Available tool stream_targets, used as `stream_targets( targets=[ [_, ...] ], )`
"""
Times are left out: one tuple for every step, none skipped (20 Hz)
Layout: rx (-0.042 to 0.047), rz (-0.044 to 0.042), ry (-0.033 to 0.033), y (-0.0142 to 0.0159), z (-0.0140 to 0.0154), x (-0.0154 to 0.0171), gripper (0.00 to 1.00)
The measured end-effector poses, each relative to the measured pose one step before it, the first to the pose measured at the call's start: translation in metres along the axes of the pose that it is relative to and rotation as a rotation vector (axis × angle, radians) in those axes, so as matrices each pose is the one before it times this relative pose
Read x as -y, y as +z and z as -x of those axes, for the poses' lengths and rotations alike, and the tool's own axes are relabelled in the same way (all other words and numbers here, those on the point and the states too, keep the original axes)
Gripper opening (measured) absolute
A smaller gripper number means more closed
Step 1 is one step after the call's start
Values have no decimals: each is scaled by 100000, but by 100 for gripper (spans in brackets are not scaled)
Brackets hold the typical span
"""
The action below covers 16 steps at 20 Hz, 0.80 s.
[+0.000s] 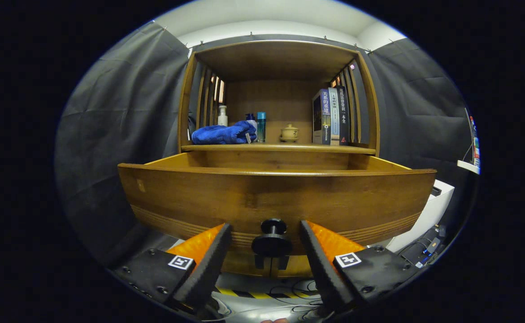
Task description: Pull open the drawer, take out the items inside it, and place them on the countertop above the cabinet.
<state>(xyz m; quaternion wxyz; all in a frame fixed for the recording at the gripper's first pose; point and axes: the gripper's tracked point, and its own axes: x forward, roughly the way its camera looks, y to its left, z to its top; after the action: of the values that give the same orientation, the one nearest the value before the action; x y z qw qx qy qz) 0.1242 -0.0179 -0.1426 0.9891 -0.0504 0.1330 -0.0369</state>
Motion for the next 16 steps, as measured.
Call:
stream_targets(
  targets=[
    [666,-991,1358,622,374,-230,99],
    [2044,-1507,1841,1269,530,-329,99],
    [2694,-1438,1545,1879,438,-133,99],
    [3152,-941,1962,2316,91,-265,99],
    [1237,-154,2203,2499,-327,-359,99],
    [18,-524,2288,2050,-547,-324,98],
    [414,-1726,2074,2428,-894,-266,98],
    [908,-663,692,2606,-1073,104,98],
    [496,197,-846,2125,-1251,767,98],
    [775,628,-1525,2017,-1547,827,98],
    [1615,1532,-2128,1834,-1720,941,98],
    [712,2279,-2763,1194,-1815,1104,98],
    [-1072,342,-1650,475,-1767,926,98],
    [-5119,-1473,-898,-768,-1675,343,98],
    [-6764,-1188,-1152,-979,-1562,557,99],
    [-4890,-792,-737,-450,-1883,300,99]
  ],
)
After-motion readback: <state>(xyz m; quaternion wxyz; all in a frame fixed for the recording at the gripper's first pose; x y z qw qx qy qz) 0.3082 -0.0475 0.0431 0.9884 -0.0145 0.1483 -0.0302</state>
